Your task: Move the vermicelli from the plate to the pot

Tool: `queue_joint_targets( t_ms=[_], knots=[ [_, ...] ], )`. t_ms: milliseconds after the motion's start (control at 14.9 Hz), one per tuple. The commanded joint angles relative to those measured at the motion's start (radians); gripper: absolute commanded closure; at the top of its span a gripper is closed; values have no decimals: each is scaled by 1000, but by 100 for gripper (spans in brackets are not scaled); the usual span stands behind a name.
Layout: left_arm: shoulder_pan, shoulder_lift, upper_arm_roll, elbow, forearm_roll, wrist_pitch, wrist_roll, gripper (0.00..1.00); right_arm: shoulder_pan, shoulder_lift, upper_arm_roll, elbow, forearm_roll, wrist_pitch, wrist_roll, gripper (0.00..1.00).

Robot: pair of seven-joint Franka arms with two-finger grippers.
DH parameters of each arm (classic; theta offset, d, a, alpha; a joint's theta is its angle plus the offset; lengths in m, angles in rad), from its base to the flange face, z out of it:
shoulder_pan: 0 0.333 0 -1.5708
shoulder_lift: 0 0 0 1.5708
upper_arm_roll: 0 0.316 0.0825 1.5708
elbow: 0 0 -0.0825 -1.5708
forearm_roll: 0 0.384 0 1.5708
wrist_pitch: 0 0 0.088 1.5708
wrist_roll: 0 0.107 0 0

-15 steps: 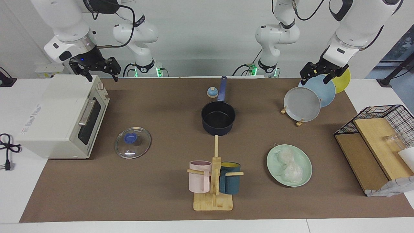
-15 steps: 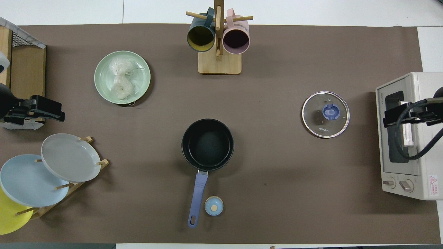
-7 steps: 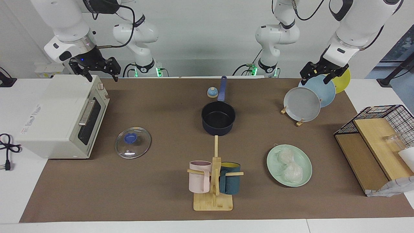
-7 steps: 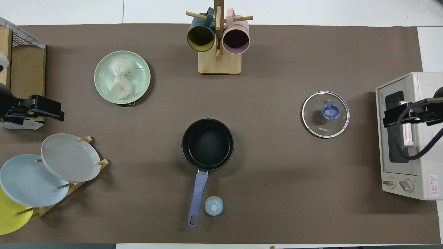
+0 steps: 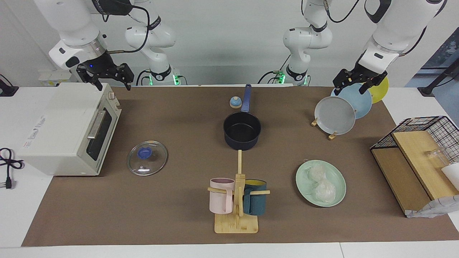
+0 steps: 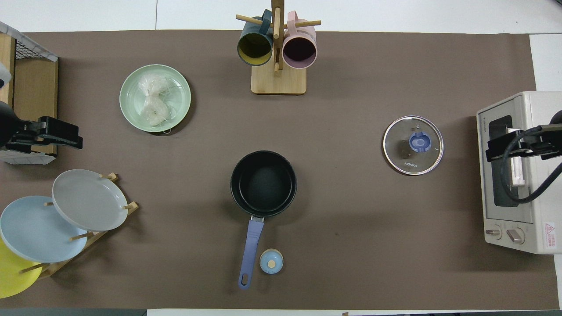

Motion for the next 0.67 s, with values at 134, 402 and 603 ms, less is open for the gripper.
queue_joint_targets(
  t_ms=[134,402,603],
  knots=[
    [-13,29,1,-13,12,70,0,0,-8,-11,9,-9,18,3,14,0],
    [-14,135,-1,-8,6,183,6,0,-5,-24,10,-84,20,112,10,0],
    [-14,249,-5,-3,8,298,16,0,41,54,14,-94,28,234,17,0]
  ],
)
